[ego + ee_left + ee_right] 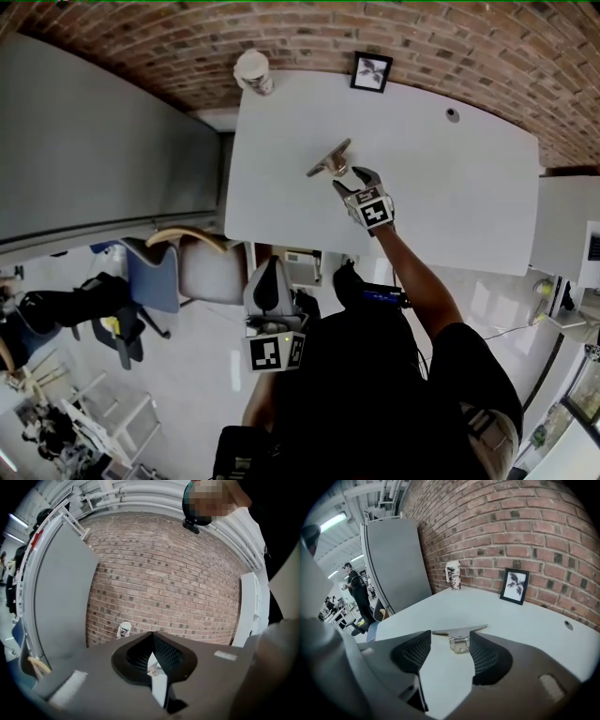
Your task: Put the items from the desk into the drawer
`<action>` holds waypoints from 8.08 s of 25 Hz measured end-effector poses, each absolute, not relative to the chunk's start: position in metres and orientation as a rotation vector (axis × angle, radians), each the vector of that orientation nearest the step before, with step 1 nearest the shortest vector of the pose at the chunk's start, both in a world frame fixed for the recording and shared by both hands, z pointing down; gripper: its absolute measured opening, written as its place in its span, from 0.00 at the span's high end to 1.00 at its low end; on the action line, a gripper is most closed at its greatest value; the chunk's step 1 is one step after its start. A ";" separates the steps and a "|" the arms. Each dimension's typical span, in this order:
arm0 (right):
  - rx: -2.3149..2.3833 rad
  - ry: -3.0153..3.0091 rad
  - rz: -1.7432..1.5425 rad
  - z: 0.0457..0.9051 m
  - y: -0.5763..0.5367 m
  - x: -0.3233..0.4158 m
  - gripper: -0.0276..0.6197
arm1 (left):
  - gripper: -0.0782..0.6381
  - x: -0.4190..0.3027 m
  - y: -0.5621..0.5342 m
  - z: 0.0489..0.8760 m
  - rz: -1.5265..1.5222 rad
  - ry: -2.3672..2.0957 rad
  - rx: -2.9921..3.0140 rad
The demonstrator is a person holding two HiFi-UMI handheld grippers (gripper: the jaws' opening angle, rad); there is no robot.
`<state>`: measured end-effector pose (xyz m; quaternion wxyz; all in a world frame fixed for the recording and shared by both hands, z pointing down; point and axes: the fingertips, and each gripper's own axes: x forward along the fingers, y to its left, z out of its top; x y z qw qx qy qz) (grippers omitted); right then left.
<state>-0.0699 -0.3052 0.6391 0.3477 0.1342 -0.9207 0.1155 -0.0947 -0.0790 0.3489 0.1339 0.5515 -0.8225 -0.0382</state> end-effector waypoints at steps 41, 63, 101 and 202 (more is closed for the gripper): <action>0.388 -2.270 0.286 0.705 -0.326 -0.090 0.56 | 0.86 -0.103 -0.041 0.364 -0.134 -2.419 1.496; 0.380 -2.373 0.310 0.635 -0.181 -0.053 0.56 | 0.87 -0.122 0.031 0.354 -0.195 -2.361 1.657; 0.221 -2.269 0.473 0.705 0.059 -0.011 0.56 | 0.87 -0.105 0.104 0.423 -0.115 -2.290 1.783; 0.546 -2.659 0.515 0.458 0.007 0.010 0.95 | 0.86 -0.077 0.134 0.350 -0.205 -2.341 1.817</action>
